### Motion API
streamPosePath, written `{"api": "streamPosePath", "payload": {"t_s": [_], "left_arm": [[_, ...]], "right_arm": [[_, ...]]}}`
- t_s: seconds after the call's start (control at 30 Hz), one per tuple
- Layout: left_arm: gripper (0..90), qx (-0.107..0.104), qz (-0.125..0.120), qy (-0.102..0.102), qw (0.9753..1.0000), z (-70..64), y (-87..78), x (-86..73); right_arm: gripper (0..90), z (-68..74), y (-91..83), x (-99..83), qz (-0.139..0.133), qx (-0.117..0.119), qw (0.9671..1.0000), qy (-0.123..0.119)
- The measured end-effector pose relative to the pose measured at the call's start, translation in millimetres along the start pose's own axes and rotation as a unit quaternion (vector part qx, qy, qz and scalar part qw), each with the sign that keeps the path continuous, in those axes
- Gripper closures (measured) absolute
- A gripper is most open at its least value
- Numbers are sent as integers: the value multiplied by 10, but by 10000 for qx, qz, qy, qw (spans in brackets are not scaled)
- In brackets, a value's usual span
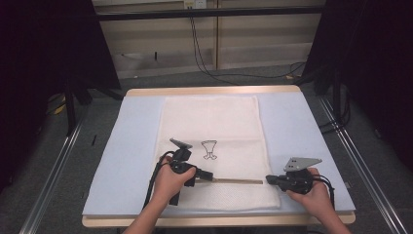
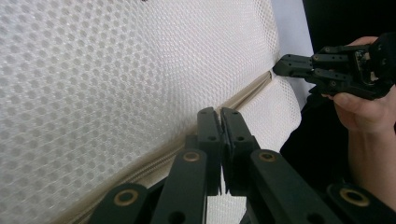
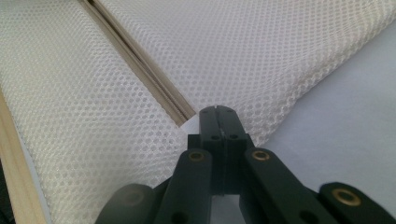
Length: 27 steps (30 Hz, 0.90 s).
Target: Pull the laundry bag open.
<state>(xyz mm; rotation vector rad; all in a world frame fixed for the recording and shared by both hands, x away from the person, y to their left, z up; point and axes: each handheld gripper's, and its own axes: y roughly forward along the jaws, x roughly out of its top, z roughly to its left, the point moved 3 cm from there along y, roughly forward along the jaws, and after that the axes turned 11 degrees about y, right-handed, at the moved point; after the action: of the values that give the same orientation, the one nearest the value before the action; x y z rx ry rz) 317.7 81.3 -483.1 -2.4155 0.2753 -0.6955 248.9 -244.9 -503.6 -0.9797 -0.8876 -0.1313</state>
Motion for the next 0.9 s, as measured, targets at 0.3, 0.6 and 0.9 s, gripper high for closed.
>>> {"api": "streamPosePath", "payload": {"t_s": [0.3,0.6,0.9], "left_arm": [[877,24,9,-29,10000,56,-105,-28],[877,33,-69,-99,9999,85,-197,-63],[877,46,-84,-112,9999,107,-247,-78]], "right_arm": [[900,1,1,-2,-16,0,10000,35],[900,-1,0,-2,-1,18,10000,60],[900,0,0,-4,-16,8,10000,48]]}}
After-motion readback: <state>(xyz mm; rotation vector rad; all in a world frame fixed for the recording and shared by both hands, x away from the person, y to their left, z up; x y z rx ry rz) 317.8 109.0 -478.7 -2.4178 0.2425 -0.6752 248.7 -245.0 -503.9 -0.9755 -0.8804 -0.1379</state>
